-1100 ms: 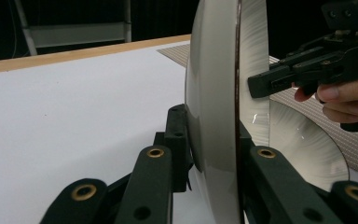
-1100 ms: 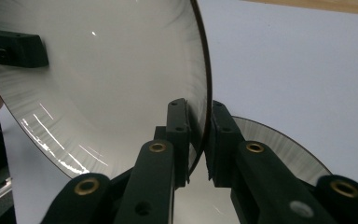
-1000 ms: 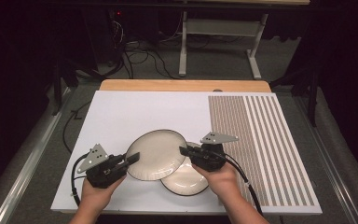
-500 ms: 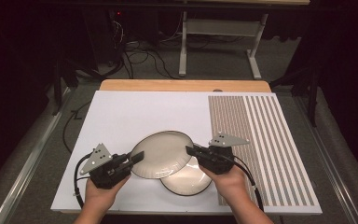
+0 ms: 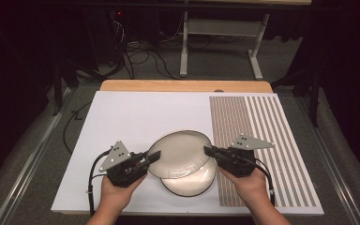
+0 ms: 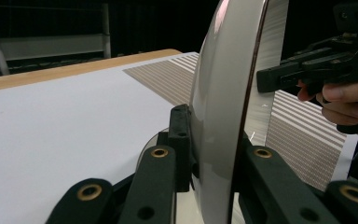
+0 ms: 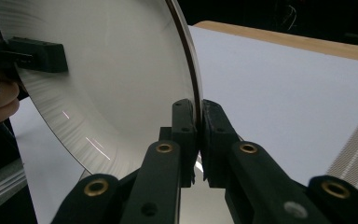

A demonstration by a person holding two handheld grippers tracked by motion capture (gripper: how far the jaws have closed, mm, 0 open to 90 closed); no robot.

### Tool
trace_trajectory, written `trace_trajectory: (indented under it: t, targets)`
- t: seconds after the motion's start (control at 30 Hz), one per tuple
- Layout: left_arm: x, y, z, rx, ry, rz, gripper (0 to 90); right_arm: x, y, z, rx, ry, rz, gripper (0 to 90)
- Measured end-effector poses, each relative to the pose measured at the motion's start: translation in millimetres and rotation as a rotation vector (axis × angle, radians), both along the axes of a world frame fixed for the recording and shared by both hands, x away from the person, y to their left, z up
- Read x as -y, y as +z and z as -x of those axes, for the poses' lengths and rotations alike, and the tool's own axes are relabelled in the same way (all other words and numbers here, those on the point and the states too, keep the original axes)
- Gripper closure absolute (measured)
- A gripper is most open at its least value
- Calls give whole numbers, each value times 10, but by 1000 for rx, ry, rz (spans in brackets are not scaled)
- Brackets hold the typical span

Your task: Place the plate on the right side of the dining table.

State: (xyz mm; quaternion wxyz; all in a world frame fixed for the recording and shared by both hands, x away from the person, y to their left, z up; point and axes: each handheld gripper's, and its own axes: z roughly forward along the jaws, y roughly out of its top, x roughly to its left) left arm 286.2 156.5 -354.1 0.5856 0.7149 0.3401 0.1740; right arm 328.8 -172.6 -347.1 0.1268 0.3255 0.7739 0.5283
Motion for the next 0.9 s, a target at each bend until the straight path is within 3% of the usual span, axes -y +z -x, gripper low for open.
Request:
trace_trajectory:
  t: [0.5, 0.9]
  targets:
    - [676, 66, -275, -11, -83, -55, 781, 674, 62, 76, 17, -108, 3, 876]
    - [1109, 33, -454, -30, -153, -86, 781, 1093, 49, 125, 17, -176, 15, 875]
